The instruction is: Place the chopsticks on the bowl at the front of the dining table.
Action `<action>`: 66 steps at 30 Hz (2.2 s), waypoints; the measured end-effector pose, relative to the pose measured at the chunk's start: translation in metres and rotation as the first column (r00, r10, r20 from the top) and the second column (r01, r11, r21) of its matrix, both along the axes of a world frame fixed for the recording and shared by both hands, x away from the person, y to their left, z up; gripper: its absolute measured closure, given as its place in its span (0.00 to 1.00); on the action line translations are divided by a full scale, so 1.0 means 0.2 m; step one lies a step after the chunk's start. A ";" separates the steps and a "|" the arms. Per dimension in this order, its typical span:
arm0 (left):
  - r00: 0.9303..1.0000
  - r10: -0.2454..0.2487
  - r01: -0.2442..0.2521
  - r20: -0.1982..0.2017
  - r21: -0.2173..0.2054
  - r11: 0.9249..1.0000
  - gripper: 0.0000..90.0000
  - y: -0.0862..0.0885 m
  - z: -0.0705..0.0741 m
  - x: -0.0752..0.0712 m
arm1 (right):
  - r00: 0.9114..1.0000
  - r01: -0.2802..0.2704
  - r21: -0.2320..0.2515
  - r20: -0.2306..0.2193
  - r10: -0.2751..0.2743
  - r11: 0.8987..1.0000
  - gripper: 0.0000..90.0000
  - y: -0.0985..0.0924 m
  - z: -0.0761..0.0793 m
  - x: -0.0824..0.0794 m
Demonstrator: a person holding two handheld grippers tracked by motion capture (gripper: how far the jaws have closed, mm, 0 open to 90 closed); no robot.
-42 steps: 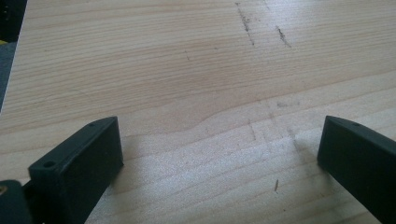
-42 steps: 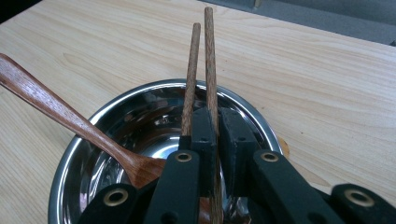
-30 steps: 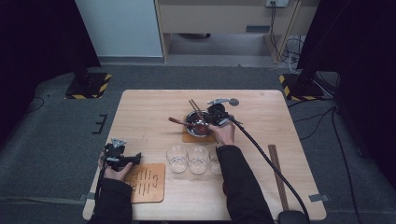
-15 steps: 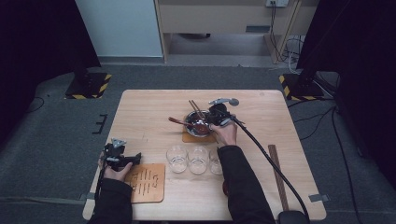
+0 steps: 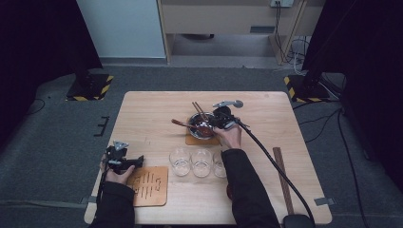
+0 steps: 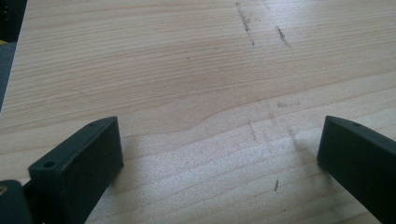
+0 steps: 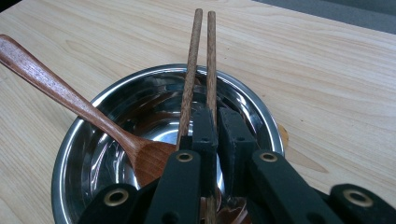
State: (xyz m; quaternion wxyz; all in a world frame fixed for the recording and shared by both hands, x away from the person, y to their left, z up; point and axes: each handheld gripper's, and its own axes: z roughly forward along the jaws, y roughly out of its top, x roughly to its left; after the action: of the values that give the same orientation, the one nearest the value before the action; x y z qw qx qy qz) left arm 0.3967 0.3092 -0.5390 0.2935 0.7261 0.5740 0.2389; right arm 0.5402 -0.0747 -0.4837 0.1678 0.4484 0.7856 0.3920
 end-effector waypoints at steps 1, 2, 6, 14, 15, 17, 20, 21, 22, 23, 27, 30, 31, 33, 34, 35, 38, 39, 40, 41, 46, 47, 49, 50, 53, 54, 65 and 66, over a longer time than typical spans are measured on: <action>1.000 0.000 0.000 0.000 0.000 1.000 0.00 0.00 0.00 0.00 | 1.000 -0.001 0.002 -0.001 0.001 1.000 0.95 0.00 0.00 0.00; 1.000 0.000 0.000 0.000 0.000 1.000 0.00 0.00 0.00 0.00 | 1.000 0.000 0.004 -0.002 0.000 1.000 0.95 0.00 0.00 0.00; 1.000 0.000 0.000 0.000 0.000 1.000 0.00 0.00 0.00 0.00 | 1.000 0.000 0.004 -0.002 0.000 1.000 0.95 0.00 0.00 0.00; 1.000 0.000 0.000 0.000 0.000 1.000 0.00 0.00 0.00 0.00 | 1.000 -0.002 0.006 -0.004 0.002 1.000 0.98 0.01 0.00 0.01; 1.000 0.000 0.000 0.000 0.000 1.000 0.00 0.00 0.00 0.00 | 1.000 -0.003 0.006 -0.004 0.003 1.000 0.97 0.01 0.00 0.01; 1.000 0.000 0.000 0.000 0.000 1.000 0.00 0.00 0.00 0.00 | 1.000 -0.004 0.006 -0.003 0.004 1.000 0.97 0.02 0.00 0.01; 1.000 0.000 0.000 0.000 0.000 1.000 0.00 0.00 0.00 0.00 | 1.000 -0.007 0.009 -0.003 0.007 1.000 0.96 0.02 0.00 0.01; 1.000 0.000 0.000 0.000 0.000 1.000 0.00 0.00 0.00 0.00 | 1.000 -0.008 0.009 -0.002 0.008 1.000 0.96 0.02 0.00 0.01; 1.000 0.000 0.000 0.000 0.000 1.000 0.00 0.00 0.00 0.00 | 1.000 -0.007 0.008 0.002 0.007 1.000 0.94 0.02 0.00 0.01; 1.000 0.000 0.000 0.000 0.000 1.000 0.00 0.00 0.00 0.00 | 1.000 -0.006 0.008 0.005 0.006 1.000 0.92 0.02 0.00 0.01; 1.000 0.000 0.000 0.000 0.000 1.000 0.00 0.00 0.00 0.00 | 1.000 -0.020 0.019 0.013 0.020 1.000 0.85 0.02 0.00 0.00; 1.000 0.000 0.000 0.000 0.000 1.000 0.00 0.00 0.00 0.00 | 0.999 -0.035 0.023 0.017 0.034 0.999 0.79 0.03 0.00 0.00; 1.000 0.000 0.000 0.000 0.000 1.000 0.00 0.00 0.00 0.00 | 0.999 -0.041 0.024 0.016 0.041 0.999 0.78 0.03 0.00 0.00; 1.000 0.000 0.000 0.000 0.000 1.000 0.00 0.00 0.00 0.00 | 0.999 -0.040 0.018 0.021 0.040 0.999 0.75 0.03 0.00 0.00; 1.000 0.000 0.000 0.000 0.000 1.000 0.00 0.00 0.00 0.00 | 0.999 -0.041 0.019 0.020 0.041 0.999 0.74 0.03 0.00 0.00; 1.000 0.000 0.000 0.000 0.000 1.000 0.00 0.00 0.00 0.00 | 0.999 -0.042 0.017 0.017 0.042 0.999 0.74 0.03 -0.01 0.00; 1.000 0.000 0.000 0.000 0.000 1.000 0.00 0.00 0.00 0.00 | 0.999 -0.044 0.006 0.018 0.044 0.999 0.73 0.04 -0.01 0.00; 1.000 0.000 0.000 0.000 0.000 1.000 0.00 0.00 0.00 0.00 | 0.999 -0.045 0.003 0.016 0.045 0.999 0.73 0.04 -0.01 0.00; 1.000 0.000 0.000 0.000 0.000 1.000 0.00 0.00 0.00 0.00 | 0.999 -0.046 -0.002 0.015 0.046 0.999 0.74 0.04 -0.02 0.00; 1.000 0.000 0.000 0.000 0.000 1.000 0.00 0.00 0.00 0.00 | 0.999 -0.047 -0.006 0.014 0.047 0.999 0.75 0.04 -0.02 -0.01; 1.000 0.000 0.000 0.000 0.000 1.000 0.00 0.00 0.00 0.00 | 0.999 -0.050 -0.025 -0.003 0.050 0.998 0.80 0.05 -0.03 0.00; 1.000 0.000 0.000 0.000 0.000 1.000 0.00 0.00 0.00 0.00 | 0.999 -0.051 -0.027 -0.005 0.050 0.998 0.82 0.05 -0.03 0.00; 1.000 0.000 0.000 0.000 0.000 1.000 0.00 0.00 0.00 0.00 | 0.999 -0.050 -0.031 -0.014 0.050 0.998 0.85 0.05 -0.03 0.00; 1.000 0.000 0.000 0.000 0.000 1.000 0.00 0.00 0.00 0.00 | 0.999 -0.050 -0.032 -0.017 0.049 0.998 0.86 0.05 -0.03 0.00; 1.000 0.000 0.000 0.000 0.000 1.000 0.00 0.00 0.00 0.00 | 0.999 -0.045 -0.033 -0.022 0.045 0.998 0.86 0.05 -0.03 0.00; 1.000 0.000 0.000 0.000 0.000 1.000 0.00 0.00 0.00 0.00 | 0.999 -0.043 -0.034 -0.026 0.042 0.999 0.87 0.05 -0.02 0.00; 1.000 0.000 0.000 0.000 0.000 1.000 0.00 0.00 0.00 0.00 | 0.999 0.004 -0.033 -0.035 -0.005 0.999 0.87 0.03 -0.02 0.00; 1.000 0.000 0.000 0.000 0.000 1.000 0.00 0.00 0.00 0.00 | 0.999 0.010 -0.034 -0.035 -0.011 0.999 0.87 0.03 -0.02 0.00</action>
State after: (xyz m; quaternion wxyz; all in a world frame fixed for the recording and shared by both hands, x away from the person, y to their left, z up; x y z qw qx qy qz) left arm 0.3967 0.3092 -0.5390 0.2935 0.7262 0.5740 0.2389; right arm 0.5407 -0.0693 -0.4878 0.1634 0.4564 0.7926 0.3698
